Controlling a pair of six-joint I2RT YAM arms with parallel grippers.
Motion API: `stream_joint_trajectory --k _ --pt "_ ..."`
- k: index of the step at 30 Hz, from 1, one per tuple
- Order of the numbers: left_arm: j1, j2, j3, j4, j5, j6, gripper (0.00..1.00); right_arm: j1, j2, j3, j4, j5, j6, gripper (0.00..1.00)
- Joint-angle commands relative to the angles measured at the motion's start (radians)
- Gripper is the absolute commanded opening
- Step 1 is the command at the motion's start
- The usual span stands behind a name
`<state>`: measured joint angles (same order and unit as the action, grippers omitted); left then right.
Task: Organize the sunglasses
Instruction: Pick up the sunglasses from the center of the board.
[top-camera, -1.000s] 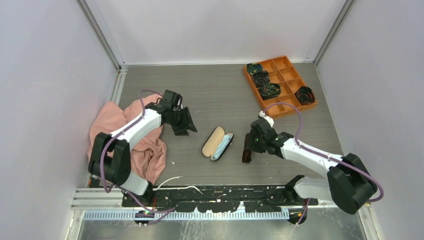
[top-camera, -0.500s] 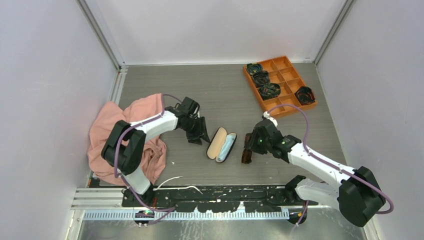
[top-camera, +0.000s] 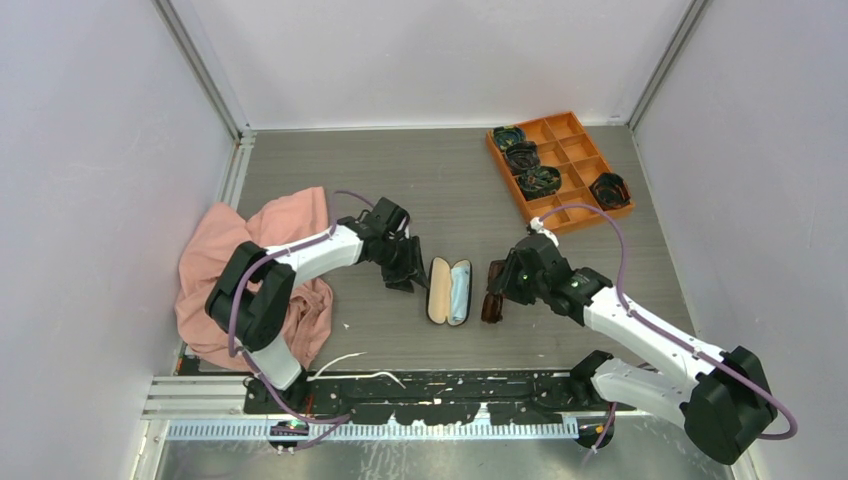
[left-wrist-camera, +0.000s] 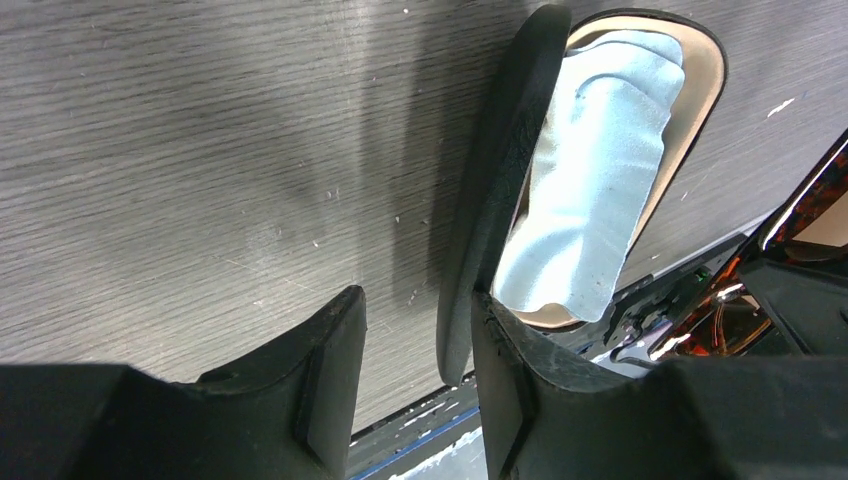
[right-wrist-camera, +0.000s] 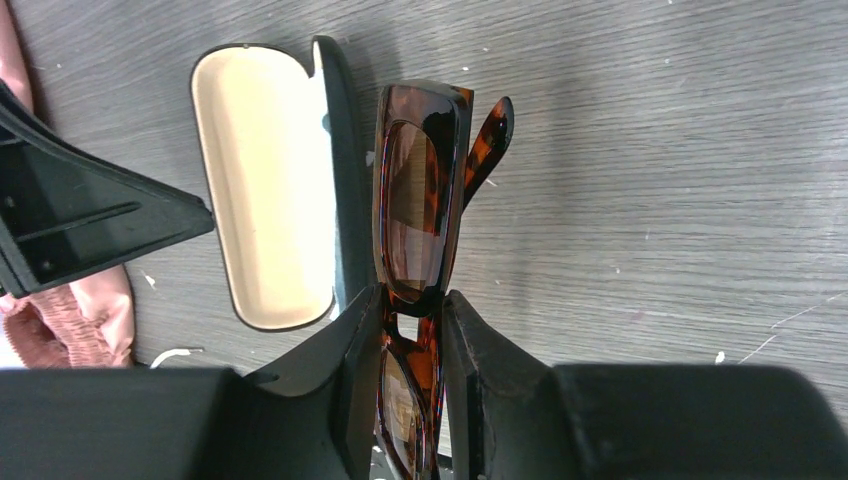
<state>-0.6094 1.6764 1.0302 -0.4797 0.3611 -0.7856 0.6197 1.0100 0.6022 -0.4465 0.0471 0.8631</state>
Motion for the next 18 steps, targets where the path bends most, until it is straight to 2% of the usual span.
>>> stream_joint_trajectory --k 1,5,12,18 --pt "-0.005 0.006 0.016 0.042 0.012 -0.008 0.45 -0.002 -0.011 0.053 0.004 -0.026 0.003 0.26" --pt "-0.004 -0.007 0.015 0.033 0.0 -0.004 0.44 -0.003 -0.014 0.062 0.0 -0.033 -0.001 0.26" --pt "0.005 -0.125 0.003 -0.002 -0.098 -0.004 0.45 -0.002 -0.045 0.069 -0.036 -0.033 -0.012 0.26" --pt "0.049 -0.066 -0.004 -0.024 -0.085 0.017 0.45 -0.002 -0.059 0.063 -0.038 -0.033 -0.01 0.26"
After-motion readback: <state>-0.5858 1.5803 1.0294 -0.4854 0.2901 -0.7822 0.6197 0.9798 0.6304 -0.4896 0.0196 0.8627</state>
